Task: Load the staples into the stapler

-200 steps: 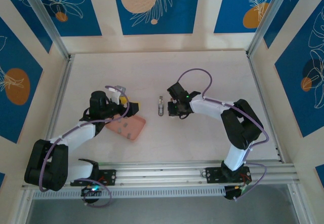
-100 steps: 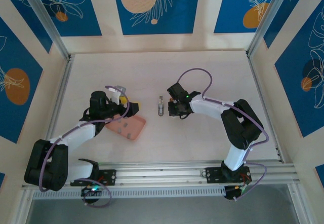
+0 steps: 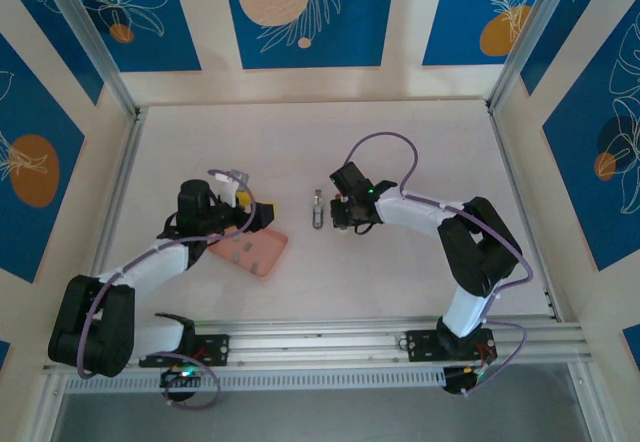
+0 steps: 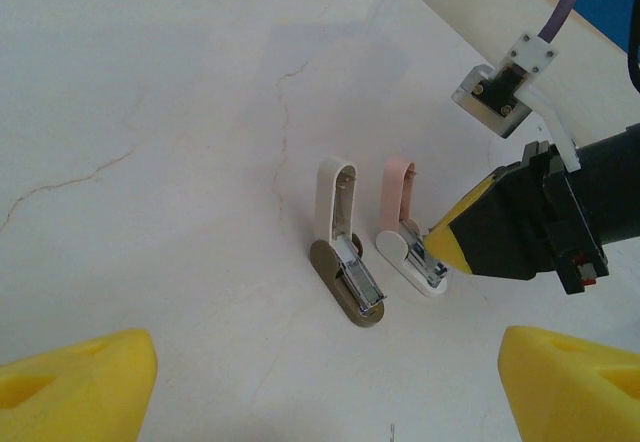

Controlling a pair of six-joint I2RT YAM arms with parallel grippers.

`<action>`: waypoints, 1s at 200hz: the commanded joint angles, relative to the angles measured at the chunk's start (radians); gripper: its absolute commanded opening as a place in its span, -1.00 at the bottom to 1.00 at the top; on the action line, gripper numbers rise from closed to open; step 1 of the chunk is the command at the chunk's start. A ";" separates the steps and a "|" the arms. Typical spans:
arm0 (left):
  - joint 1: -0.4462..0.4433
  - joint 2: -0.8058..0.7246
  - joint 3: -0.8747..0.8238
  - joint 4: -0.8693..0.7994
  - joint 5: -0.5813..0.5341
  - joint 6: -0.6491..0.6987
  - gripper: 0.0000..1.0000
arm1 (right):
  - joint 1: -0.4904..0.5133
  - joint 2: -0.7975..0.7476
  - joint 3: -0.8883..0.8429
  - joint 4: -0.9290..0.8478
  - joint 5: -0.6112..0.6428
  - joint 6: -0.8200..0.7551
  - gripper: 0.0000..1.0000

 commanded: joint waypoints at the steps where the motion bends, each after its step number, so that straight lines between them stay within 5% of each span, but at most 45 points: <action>1: -0.008 -0.013 0.022 0.000 0.017 0.019 0.77 | -0.002 -0.024 -0.009 -0.005 0.013 -0.022 -0.74; 200: -0.041 0.022 0.033 -0.013 -0.003 0.022 0.77 | -0.008 -0.072 -0.041 0.020 0.030 -0.093 -0.74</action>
